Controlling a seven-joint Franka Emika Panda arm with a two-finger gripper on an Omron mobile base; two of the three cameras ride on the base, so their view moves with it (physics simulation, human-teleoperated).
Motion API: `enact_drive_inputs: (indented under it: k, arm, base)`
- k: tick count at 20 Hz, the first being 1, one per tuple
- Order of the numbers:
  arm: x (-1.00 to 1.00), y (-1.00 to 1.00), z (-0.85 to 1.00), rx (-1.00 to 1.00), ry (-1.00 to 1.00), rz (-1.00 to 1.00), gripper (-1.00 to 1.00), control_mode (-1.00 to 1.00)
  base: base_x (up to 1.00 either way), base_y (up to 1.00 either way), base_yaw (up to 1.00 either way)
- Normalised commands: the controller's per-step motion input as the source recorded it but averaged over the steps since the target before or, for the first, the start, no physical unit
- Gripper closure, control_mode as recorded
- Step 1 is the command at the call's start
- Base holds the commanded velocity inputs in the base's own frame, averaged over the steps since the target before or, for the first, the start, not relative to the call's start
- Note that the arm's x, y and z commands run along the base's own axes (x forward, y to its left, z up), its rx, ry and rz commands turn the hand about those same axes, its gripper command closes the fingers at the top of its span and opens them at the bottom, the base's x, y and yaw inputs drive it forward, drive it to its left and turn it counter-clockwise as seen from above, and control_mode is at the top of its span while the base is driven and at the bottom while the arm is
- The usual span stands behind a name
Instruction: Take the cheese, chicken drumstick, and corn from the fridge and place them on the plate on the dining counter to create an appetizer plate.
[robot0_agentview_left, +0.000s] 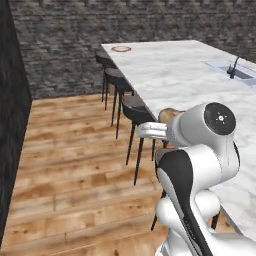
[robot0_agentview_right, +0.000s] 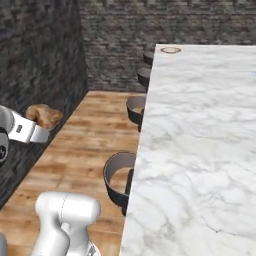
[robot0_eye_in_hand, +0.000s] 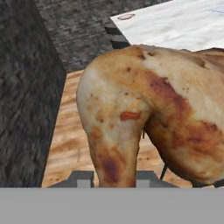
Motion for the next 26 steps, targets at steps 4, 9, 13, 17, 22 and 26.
enact_drive_inputs:
  k: [4,9,13,17,22,26]
  arm:
    - [0.00,0.00,0.00,0.00,0.00,0.00,1.00,1.00]
    - [0.00,0.00,0.00,0.00,0.00,0.00,1.00,1.00]
    - [0.00,0.00,0.00,0.00,0.00,0.00,1.00,1.00]
    - [0.00,0.00,0.00,0.00,0.00,0.00,1.00,1.00]
    - [0.00,0.00,0.00,0.00,0.00,0.00,1.00,1.00]
    - [0.00,0.00,0.00,0.00,0.00,0.00,1.00,1.00]
  base:
    - [0.58,0.91,-0.42]
    - [0.20,0.95,-0.46]
    - [0.67,0.55,-0.45]
    - [1.00,0.69,-0.43]
    - [1.00,0.97,-0.44]
    - [0.95,1.00,-0.45]
